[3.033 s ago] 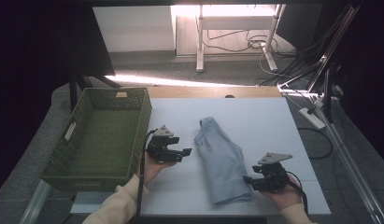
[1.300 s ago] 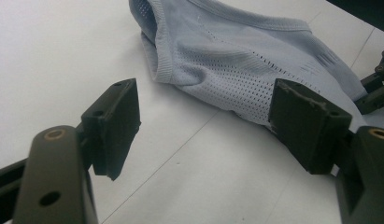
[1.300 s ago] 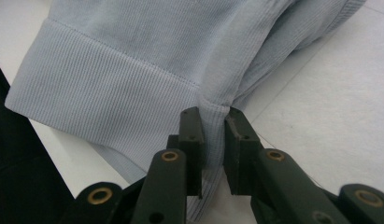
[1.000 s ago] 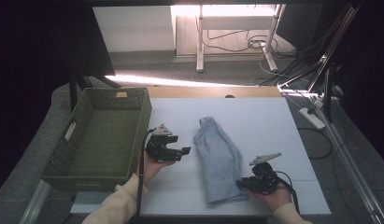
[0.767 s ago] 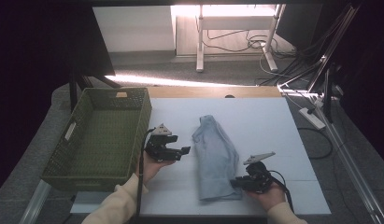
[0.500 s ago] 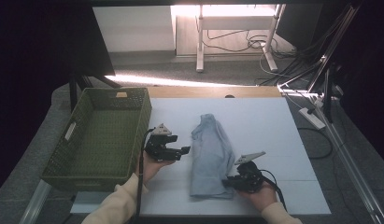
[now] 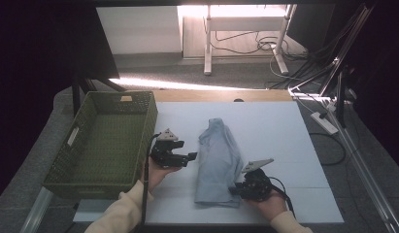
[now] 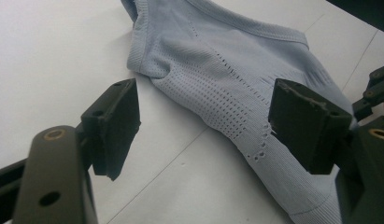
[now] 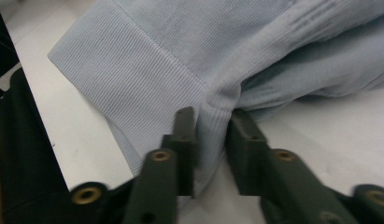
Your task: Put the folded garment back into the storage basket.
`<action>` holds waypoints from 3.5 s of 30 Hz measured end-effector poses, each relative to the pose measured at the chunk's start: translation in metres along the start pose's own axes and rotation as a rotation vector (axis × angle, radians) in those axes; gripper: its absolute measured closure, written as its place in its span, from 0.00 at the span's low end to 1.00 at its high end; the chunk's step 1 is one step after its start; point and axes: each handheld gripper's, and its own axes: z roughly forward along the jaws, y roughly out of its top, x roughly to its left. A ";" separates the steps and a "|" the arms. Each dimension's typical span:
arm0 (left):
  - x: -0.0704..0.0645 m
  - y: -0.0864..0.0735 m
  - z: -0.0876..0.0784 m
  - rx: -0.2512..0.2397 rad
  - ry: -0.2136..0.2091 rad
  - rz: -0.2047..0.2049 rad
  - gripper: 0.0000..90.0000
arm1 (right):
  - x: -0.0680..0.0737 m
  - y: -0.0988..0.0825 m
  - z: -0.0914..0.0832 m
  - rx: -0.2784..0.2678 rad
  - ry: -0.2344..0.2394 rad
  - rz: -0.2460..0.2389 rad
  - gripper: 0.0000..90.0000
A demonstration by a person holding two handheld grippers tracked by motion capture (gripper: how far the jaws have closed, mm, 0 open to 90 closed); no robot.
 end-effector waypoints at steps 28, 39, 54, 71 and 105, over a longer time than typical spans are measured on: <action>0.000 -0.001 0.000 0.000 0.001 -0.001 0.28 | 0.046 0.015 -0.004 -0.075 -0.004 -0.293 0.44; 0.000 -0.001 0.001 0.005 0.002 0.001 0.28 | 0.062 0.017 0.015 -0.003 0.017 -0.383 0.39; 0.000 -0.002 0.003 0.009 -0.003 -0.006 0.28 | 0.075 0.017 0.035 0.109 -0.055 -0.507 0.27; -0.001 -0.002 0.001 0.004 0.007 -0.004 0.27 | 0.069 0.018 0.038 0.133 -0.104 -0.537 0.40; 0.001 -0.002 -0.001 0.000 0.007 -0.007 0.27 | 0.063 0.022 0.032 0.108 -0.142 -0.548 0.89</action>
